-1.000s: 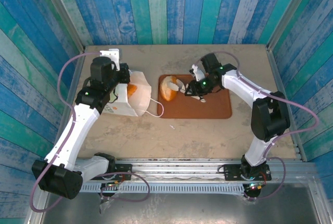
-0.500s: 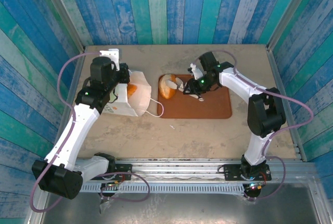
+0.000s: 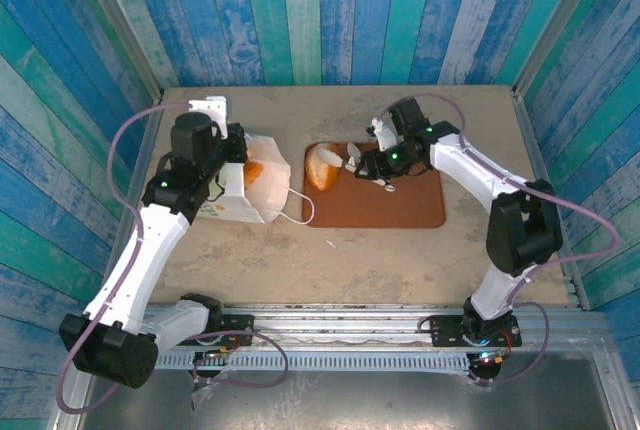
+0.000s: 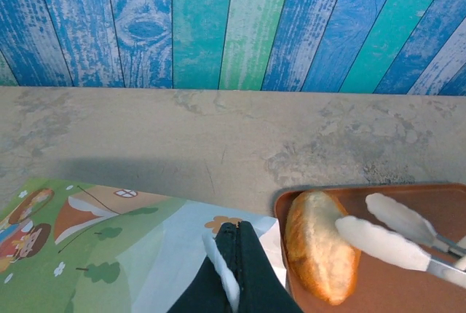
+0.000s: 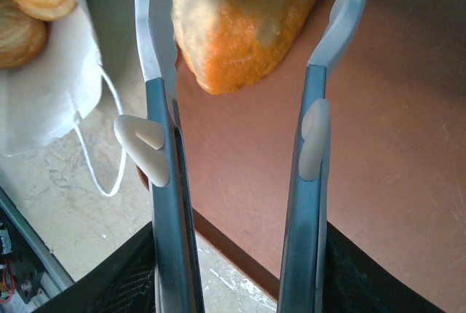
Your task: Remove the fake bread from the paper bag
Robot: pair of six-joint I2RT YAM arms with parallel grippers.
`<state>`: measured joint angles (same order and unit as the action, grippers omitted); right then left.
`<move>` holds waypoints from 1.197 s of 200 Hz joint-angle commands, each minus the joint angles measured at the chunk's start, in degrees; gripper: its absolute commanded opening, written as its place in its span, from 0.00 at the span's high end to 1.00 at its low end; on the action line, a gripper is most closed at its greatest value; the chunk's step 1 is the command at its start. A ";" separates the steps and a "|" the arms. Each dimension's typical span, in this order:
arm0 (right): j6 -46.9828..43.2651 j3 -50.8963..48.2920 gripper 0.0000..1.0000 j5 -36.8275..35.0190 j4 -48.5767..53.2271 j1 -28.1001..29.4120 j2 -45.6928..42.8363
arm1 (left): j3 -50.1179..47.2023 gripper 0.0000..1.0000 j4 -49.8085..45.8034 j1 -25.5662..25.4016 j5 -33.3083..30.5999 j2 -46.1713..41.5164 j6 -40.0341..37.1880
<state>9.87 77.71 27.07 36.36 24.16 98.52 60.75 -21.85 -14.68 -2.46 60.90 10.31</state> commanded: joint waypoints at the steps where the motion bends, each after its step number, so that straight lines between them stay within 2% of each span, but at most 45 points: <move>1: 0.24 -2.42 0.47 0.18 -2.46 -0.07 -5.02 | -1.27 1.00 1.98 0.33 -0.36 -2.74 -0.75; 63: 3.31 -14.34 0.54 4.44 -14.37 1.33 -17.77 | -3.05 1.00 0.92 0.35 -0.94 -6.06 -2.48; 102: -0.18 -17.76 0.56 4.02 -18.01 9.73 -22.71 | -4.48 1.00 -1.34 0.34 -3.53 -8.55 -2.79; 112: -1.09 -17.90 0.56 3.29 -18.01 13.96 -22.76 | -4.87 1.00 -1.51 0.28 -4.01 -9.06 -2.37; 161: -0.30 -17.84 0.57 4.37 -21.24 23.84 -17.86 | -7.67 1.00 0.52 0.35 -4.24 -10.44 -0.59; 198: 9.91 -14.24 0.56 -1.37 -23.06 27.17 -10.10 | -11.83 1.00 5.93 0.35 -1.36 -12.87 -3.12; 239: 20.63 -11.53 0.56 -7.56 -30.53 31.51 -3.39 | -18.44 1.00 13.23 0.34 0.83 -17.41 -5.77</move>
<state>21.93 62.74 24.62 12.86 53.06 92.92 45.10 -15.75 -14.61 -3.11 47.18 7.07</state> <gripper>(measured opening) 0.436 0.045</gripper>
